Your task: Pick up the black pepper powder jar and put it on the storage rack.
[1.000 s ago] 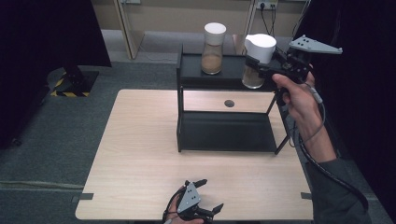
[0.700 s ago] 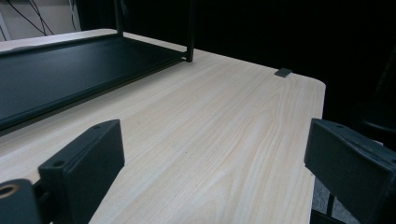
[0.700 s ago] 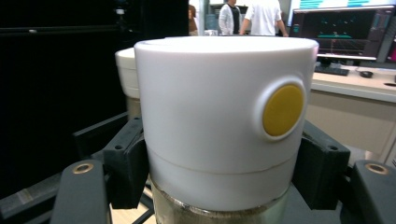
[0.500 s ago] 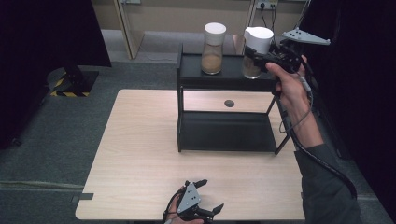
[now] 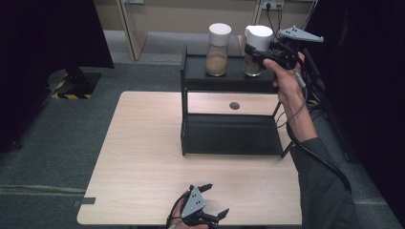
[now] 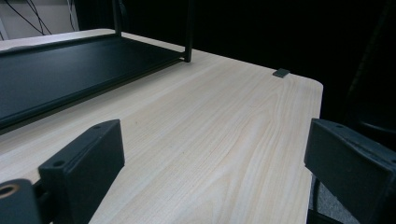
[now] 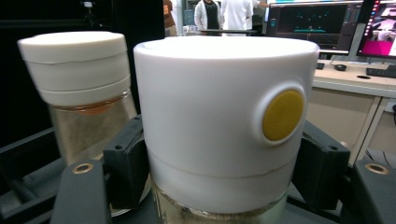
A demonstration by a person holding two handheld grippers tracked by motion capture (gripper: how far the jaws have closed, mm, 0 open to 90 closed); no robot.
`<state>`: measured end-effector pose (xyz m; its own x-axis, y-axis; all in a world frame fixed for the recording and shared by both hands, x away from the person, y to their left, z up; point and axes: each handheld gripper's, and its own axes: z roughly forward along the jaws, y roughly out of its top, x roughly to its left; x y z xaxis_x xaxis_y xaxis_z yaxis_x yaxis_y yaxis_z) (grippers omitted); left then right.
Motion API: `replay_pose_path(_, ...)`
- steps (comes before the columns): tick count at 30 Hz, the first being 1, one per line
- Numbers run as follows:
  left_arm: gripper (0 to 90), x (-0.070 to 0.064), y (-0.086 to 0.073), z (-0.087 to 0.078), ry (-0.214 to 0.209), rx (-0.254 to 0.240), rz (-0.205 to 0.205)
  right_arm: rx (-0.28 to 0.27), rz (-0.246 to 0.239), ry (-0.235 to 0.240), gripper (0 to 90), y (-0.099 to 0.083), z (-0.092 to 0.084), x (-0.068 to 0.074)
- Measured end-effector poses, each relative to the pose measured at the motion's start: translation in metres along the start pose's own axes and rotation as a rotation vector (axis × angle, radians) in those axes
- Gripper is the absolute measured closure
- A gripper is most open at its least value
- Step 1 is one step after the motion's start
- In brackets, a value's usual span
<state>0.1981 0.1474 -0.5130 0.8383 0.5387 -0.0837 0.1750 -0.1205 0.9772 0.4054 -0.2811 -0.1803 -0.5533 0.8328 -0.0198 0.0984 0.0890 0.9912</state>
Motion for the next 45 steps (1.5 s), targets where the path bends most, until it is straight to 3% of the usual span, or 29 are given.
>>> replay_pose_path(19, 4.3, -0.001, 0.000, -0.001, -0.002, -0.001, 0.000, -0.012, -0.021, -0.005, 30.2, -0.011, 0.008, 0.001)
replay_pose_path(22, 4.3, -0.001, 0.000, 0.000, -0.002, 0.001, -0.001, -0.020, -0.033, -0.023, 22.6, -0.013, 0.005, 0.004)
replay_pose_path(25, 4.4, -0.001, 0.000, 0.000, -0.002, 0.004, 0.003, -0.008, 0.009, 0.003, 13.3, -0.011, 0.000, -0.001)
replay_pose_path(29, 4.4, -0.001, 0.000, 0.000, 0.001, 0.002, 0.005, 0.002, -0.011, -0.005, 8.0, -0.011, -0.007, -0.002)
replay_pose_path(35, 4.4, 0.000, 0.001, -0.001, 0.005, 0.003, 0.005, 0.011, -0.017, 0.018, 2.6, -0.011, -0.019, -0.007)
replay_pose_path(45, 4.4, -0.001, 0.000, 0.000, 0.004, 0.000, 0.002, -0.009, -0.009, 0.042, 1.3, -0.018, -0.033, -0.007)
